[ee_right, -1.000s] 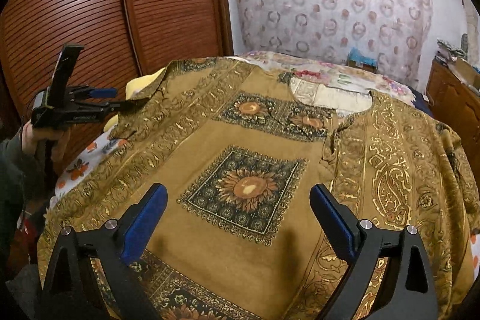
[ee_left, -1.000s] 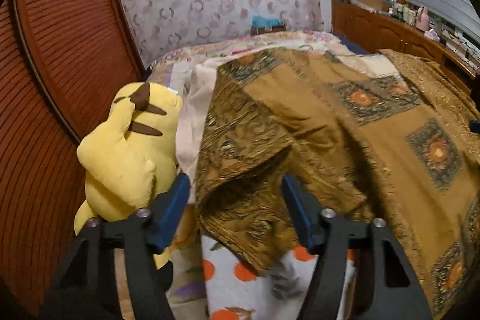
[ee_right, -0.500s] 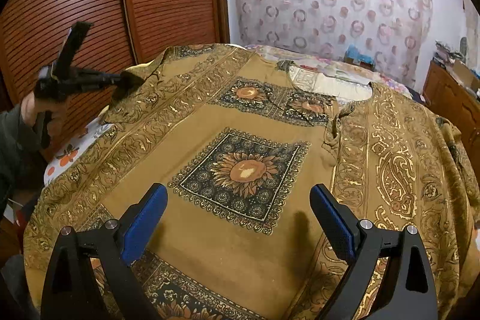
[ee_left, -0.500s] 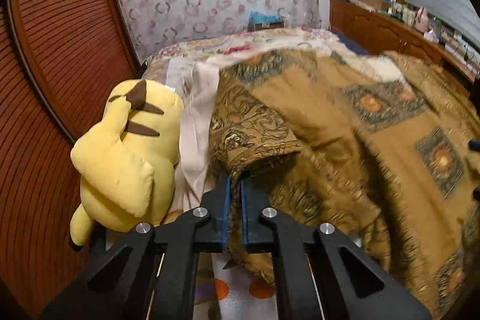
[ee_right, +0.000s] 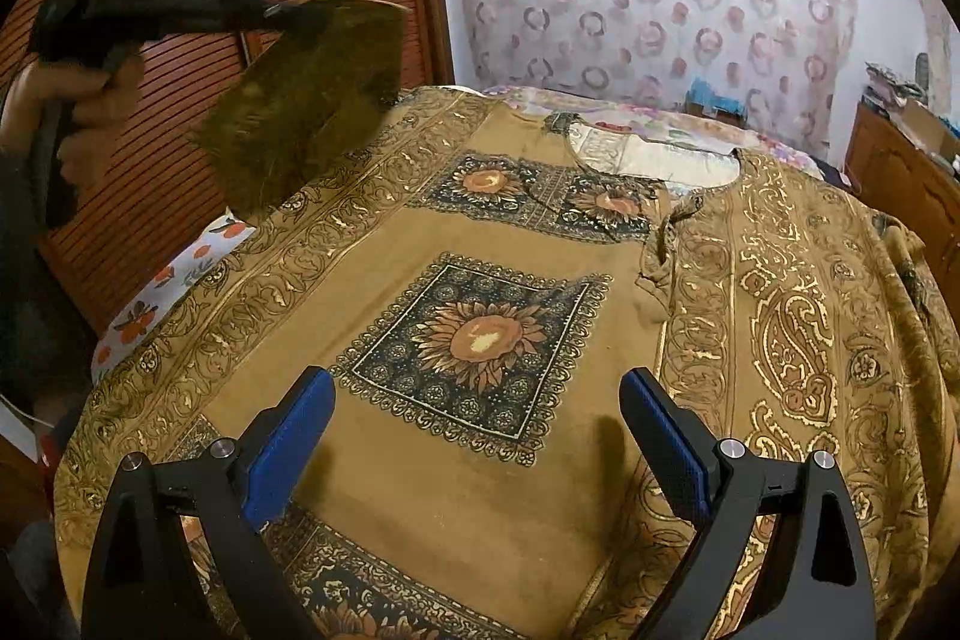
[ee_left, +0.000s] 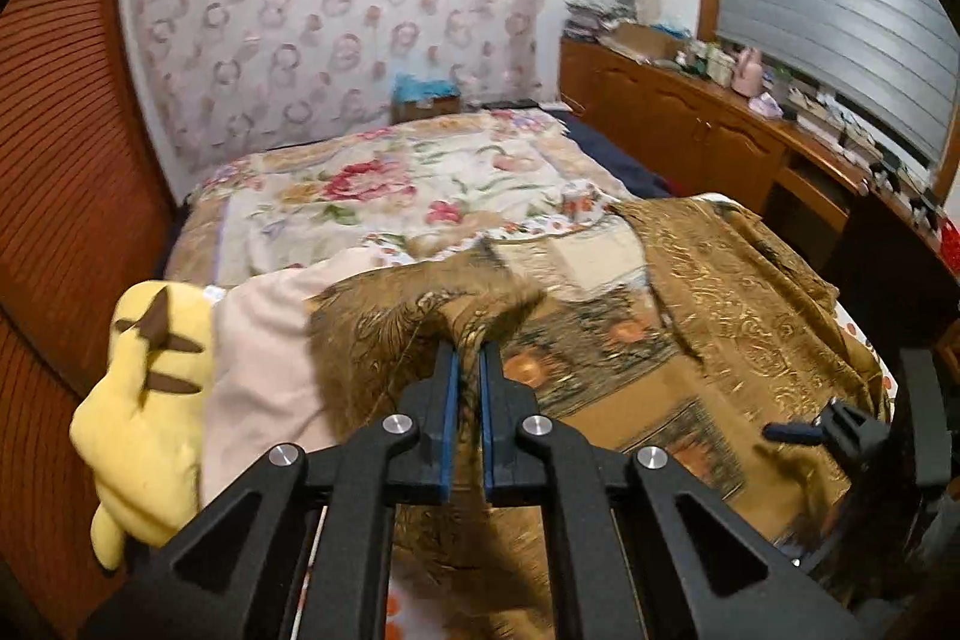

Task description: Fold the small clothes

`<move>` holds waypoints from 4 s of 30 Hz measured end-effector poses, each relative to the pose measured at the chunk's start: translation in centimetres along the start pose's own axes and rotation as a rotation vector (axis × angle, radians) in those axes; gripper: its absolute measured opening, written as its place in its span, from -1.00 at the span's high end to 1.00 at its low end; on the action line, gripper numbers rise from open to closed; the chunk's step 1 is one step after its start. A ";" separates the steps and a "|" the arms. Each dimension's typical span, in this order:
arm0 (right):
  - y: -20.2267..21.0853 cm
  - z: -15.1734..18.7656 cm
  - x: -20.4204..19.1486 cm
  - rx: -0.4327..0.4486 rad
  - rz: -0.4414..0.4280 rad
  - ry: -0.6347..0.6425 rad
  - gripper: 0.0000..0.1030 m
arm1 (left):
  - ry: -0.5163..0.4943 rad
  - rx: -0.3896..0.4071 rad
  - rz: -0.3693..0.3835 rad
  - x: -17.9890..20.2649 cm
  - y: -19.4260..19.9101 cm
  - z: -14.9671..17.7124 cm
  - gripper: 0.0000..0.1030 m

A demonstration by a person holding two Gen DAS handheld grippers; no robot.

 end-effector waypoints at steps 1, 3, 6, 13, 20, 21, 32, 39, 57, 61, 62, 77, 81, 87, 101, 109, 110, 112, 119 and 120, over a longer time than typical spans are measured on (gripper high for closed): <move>0.0 0.0 0.1 0.000 0.000 0.000 -0.87 | -0.006 -0.008 0.006 0.6 -0.6 -0.2 0.75; 0.0 0.0 0.1 0.001 -0.002 -0.002 -0.87 | -0.018 -0.017 0.002 1.2 -1.2 -0.1 0.38; 0.0 -0.1 0.6 0.000 -0.011 -0.006 -0.87 | -0.016 -0.001 0.027 1.4 -1.2 0.4 0.07; 0.3 -0.1 1.0 0.007 -0.023 -0.017 -0.87 | -0.022 -0.021 0.011 0.5 -0.9 3.9 -0.61; 2.8 -0.7 3.5 0.041 0.013 -0.028 -0.87 | 0.029 -0.010 0.000 0.4 -1.5 7.8 -0.61; 3.5 -0.9 4.2 0.052 0.032 -0.028 -0.87 | 0.035 -0.007 0.002 0.7 -1.6 8.2 -0.61; 8.6 -0.4 14.2 0.071 0.214 -0.088 -0.82 | 0.085 -0.018 0.065 5.0 -3.9 9.5 -0.61; 9.7 1.7 20.2 0.017 0.319 -0.173 -0.54 | 0.071 -0.105 0.049 5.9 -6.2 10.6 -0.61; 3.4 4.8 27.5 -0.175 0.286 -0.445 -0.03 | -0.012 -0.167 -0.012 6.4 -7.5 12.2 -0.79; 4.3 5.0 29.0 -0.161 0.293 -0.451 0.27 | -0.017 -0.173 -0.009 6.5 -7.6 12.2 -0.91; 4.7 5.0 29.1 -0.156 0.297 -0.455 0.31 | -0.018 -0.183 -0.011 6.6 -7.8 12.2 -1.00; 8.6 -2.9 21.0 0.060 0.333 -0.180 0.83 | -0.023 -0.184 -0.019 7.0 -7.8 12.3 -1.00; 6.7 -5.6 15.6 0.073 0.238 -0.084 0.83 | -0.023 -0.184 -0.019 7.0 -7.9 12.3 -1.00; 5.3 -5.4 11.2 0.071 0.149 -0.033 -0.17 | -0.023 -0.185 -0.019 7.0 -7.9 12.2 -1.00; 1.6 0.7 19.5 -0.105 0.196 -0.306 -0.18 | 0.048 -0.021 0.023 6.3 -3.2 9.1 -1.00; -1.4 -0.6 20.0 -0.122 0.027 -0.356 0.89 | 0.055 -0.002 0.036 5.7 -2.7 7.6 -1.00; -1.6 -0.9 20.1 -0.110 0.004 -0.349 0.90 | 0.056 -0.003 0.032 5.5 -3.0 7.5 -1.00; -2.2 -2.5 19.9 -0.084 -0.038 -0.337 0.94 | 0.062 -0.008 0.019 5.2 -3.4 7.5 -1.00; -5.4 -8.8 17.5 -0.020 -0.102 -0.239 0.94 | 0.097 -0.012 0.001 3.5 -4.1 6.9 -1.00; -5.9 -9.4 17.2 -0.017 -0.107 -0.230 0.94 | 0.101 -0.010 0.000 3.3 -4.1 6.8 -1.00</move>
Point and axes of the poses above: each gripper's, at about its wrist camera, not at the fingertips, and y roughly against the way its jaws point, x to its right, z to its underside, the point moved 4 cm from there along -y, roughly the way its jaws point, and after that the axes turned 6 degrees about y, right-handed, at the moved point
